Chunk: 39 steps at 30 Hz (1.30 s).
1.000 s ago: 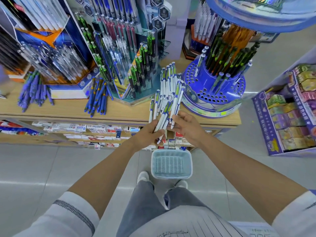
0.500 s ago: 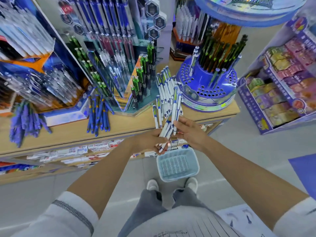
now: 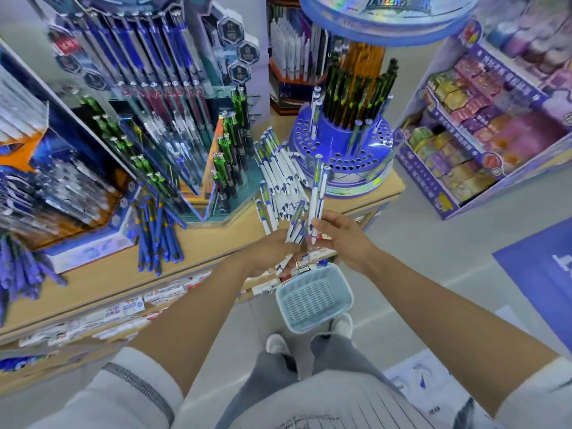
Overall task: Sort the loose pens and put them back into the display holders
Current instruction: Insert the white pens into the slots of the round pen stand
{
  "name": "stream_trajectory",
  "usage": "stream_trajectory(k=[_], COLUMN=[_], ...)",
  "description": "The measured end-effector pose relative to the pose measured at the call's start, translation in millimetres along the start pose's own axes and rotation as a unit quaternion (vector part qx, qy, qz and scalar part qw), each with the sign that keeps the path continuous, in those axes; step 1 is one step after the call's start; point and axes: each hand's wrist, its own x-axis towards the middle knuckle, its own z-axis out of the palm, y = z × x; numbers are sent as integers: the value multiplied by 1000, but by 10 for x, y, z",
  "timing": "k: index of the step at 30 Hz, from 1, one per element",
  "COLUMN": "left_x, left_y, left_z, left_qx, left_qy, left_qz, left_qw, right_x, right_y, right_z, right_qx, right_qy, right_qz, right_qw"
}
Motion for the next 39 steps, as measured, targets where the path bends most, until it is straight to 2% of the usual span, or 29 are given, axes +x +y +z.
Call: stream_trajectory(k=[4,7,11,15,20,25,31,36,39], left_x=[97,191,348,477,556,587,606,707,759], left_y=[132,348,584,654,763,875,1059,1100,1106], left_z=[15,126,315,373,351,259,281,373,417], left_qx=[-19,-54,-118,-144,-117,-72,-51,-58,-64], left_qy=[94,135,152,178,216,231,200,226,262], left_qz=[5,45,74,52,18,26,81,112,126], left_qw=[995,988,979,972,969,970,975,966,955], right_x=[50,67,77,86,96,145,262,397,479], right_y=[-82,-137,-278,-377,-486,-754,-1098,-1290,-1356], right_z=[-230,-310,-378,-465,-591,-751,-1002,-1246,-1360], right_qx=[-32,-56,-80,-86,-90,-47,-70,-187,-267], right_qy=[53,26,-22,-33,-27,34,98,164,179], right_qz=[-10,6,11,19,6,-56,-96,-153,-150], right_qw=[998,998,997,996,996,997,988,956,935])
